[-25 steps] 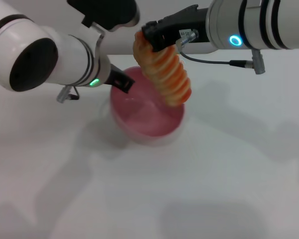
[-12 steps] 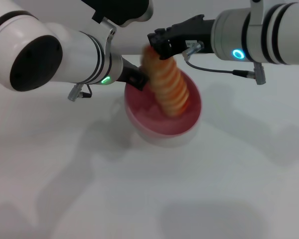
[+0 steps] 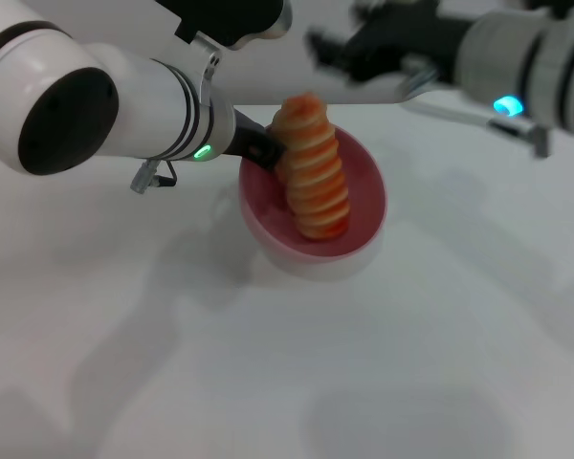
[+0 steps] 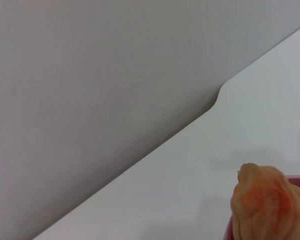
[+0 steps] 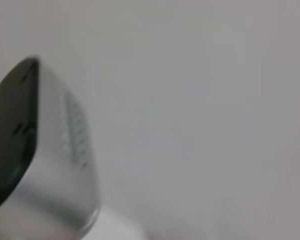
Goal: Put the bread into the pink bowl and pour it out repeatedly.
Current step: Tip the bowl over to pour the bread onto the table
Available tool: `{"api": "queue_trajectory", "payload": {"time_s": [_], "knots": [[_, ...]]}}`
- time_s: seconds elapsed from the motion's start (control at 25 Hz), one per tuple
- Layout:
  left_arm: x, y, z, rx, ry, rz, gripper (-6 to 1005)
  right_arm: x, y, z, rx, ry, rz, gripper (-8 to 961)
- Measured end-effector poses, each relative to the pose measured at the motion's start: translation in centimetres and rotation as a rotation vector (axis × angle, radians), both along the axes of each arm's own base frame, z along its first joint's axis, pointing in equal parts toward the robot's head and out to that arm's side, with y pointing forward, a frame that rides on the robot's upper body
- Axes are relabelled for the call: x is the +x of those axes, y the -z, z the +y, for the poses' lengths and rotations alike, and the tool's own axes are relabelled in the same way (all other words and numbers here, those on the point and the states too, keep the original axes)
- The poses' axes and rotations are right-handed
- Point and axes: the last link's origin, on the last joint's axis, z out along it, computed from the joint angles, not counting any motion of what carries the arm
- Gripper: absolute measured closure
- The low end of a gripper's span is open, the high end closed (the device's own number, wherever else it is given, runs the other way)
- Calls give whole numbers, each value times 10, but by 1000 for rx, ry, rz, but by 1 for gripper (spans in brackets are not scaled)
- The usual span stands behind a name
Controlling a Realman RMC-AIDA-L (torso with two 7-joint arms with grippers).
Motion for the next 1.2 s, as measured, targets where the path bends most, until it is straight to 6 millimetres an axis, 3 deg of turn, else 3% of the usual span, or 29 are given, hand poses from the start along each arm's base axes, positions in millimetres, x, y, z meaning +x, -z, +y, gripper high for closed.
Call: {"api": "queue_trajectory", "payload": {"time_s": [0.2, 0.36, 0.48, 0.88, 1.2], "knots": [[0, 0, 0, -1, 2, 0, 957, 28, -36, 10, 307, -89, -11, 386], [3, 2, -1, -10, 2, -17, 957, 65, -53, 17, 453, -66, -78, 313], [3, 5, -1, -20, -3, -34, 957, 94, -62, 11, 574, -63, -87, 295], [27, 27, -12, -90, 72, -69, 956, 156, -55, -34, 670, 28, -79, 296], [32, 23, -1, -5, 265, 59, 956, 174, -42, -46, 619, 124, -4, 296]]}}
